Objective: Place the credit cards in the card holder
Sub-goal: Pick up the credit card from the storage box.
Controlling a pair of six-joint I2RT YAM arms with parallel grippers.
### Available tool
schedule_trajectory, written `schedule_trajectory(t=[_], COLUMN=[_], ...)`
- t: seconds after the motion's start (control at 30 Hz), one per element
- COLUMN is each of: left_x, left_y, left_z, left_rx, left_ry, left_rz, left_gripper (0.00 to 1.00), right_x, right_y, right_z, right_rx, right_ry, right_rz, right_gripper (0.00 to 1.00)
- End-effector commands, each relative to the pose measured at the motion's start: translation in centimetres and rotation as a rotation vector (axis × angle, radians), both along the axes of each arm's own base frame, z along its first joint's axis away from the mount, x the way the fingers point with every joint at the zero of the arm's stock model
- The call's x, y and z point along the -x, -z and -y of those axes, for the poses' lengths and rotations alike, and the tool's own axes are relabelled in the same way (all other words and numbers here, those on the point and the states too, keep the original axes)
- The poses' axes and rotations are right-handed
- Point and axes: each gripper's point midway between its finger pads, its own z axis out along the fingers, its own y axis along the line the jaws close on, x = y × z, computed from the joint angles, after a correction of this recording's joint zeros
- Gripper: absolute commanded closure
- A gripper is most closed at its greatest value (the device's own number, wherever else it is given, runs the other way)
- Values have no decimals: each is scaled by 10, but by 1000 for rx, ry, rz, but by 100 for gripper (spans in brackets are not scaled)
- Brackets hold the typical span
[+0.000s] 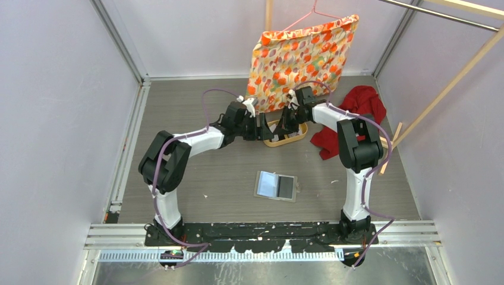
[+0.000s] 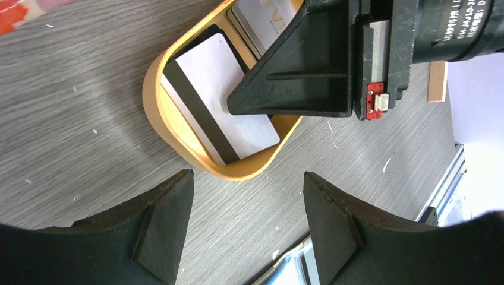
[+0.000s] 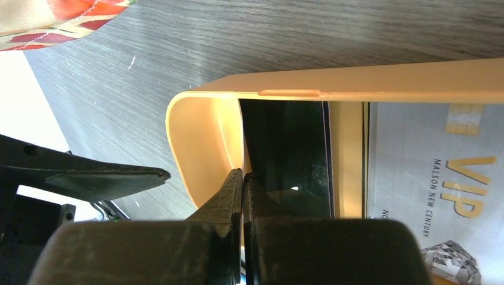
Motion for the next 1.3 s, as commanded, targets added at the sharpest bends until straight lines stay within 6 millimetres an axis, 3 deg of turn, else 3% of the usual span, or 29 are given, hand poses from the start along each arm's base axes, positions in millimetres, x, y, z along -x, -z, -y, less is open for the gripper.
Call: schedule_trajectory(t=[0.0, 0.2, 0.33, 0.6, 0.7, 0.83, 0.9, 1.07, 1.27], left_x=[-5, 3, 15, 62, 84, 111, 121, 136, 156], left_y=[-48, -71, -92, -147, -168, -192, -200, -197, -213], left_z=[-7, -22, -30, -42, -42, -42, -45, -43, -17], left_rx=[73, 120, 194, 371, 468, 614, 677, 731, 782], left_ry=[-18, -40, -56, -11, 37, 108, 119, 101, 137], left_rz=[103, 143, 169, 247, 250, 252, 276, 253, 273], left_gripper=[31, 31, 31, 31, 30, 30, 30, 31, 34], right_x=[-13, -23, -18, 47, 75, 137, 157, 173, 182], right_y=[-36, -78, -104, -184, -206, -223, -229, -233, -231], right_z=[-1, 16, 21, 2, 0, 6, 11, 12, 12], right_rx=[-21, -107, -213, -653, -714, -759, -752, -743, -736], right_ry=[-17, 18, -13, -295, -391, -598, -644, -680, -687], right_rz=[122, 214, 225, 185, 237, 277, 349, 448, 461], right_gripper=[99, 99, 99, 99, 99, 99, 99, 98, 97])
